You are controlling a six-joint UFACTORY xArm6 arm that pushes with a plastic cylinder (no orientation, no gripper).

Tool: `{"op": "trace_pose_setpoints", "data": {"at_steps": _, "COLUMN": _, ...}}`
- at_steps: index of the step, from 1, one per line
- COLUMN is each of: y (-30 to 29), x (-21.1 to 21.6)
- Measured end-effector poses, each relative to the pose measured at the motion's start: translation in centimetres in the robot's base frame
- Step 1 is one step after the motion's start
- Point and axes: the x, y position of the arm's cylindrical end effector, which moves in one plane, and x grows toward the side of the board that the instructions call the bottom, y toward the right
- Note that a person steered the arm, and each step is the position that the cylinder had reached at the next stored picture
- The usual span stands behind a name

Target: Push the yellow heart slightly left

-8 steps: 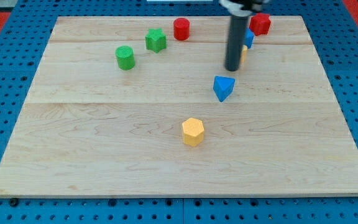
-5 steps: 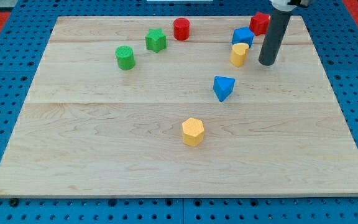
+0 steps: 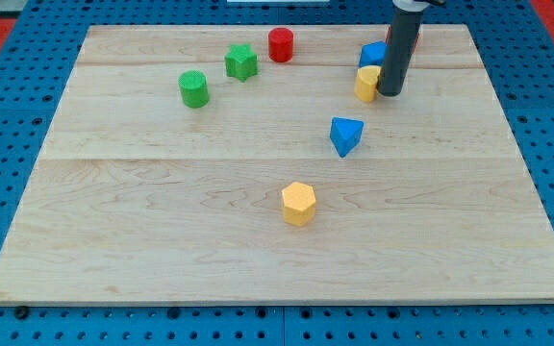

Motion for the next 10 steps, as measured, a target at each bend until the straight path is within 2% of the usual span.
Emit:
{"op": "trace_pose_setpoints", "data": {"at_steps": 3, "y": -2.8, "x": 0.6}}
{"op": "trace_pose_setpoints", "data": {"at_steps": 8, "y": -3.2, "x": 1.0}}
{"op": "trace_pose_setpoints", "data": {"at_steps": 9, "y": -3.2, "x": 3.3}}
{"op": "trace_pose_setpoints", "data": {"at_steps": 10, "y": -6.1, "x": 5.2}}
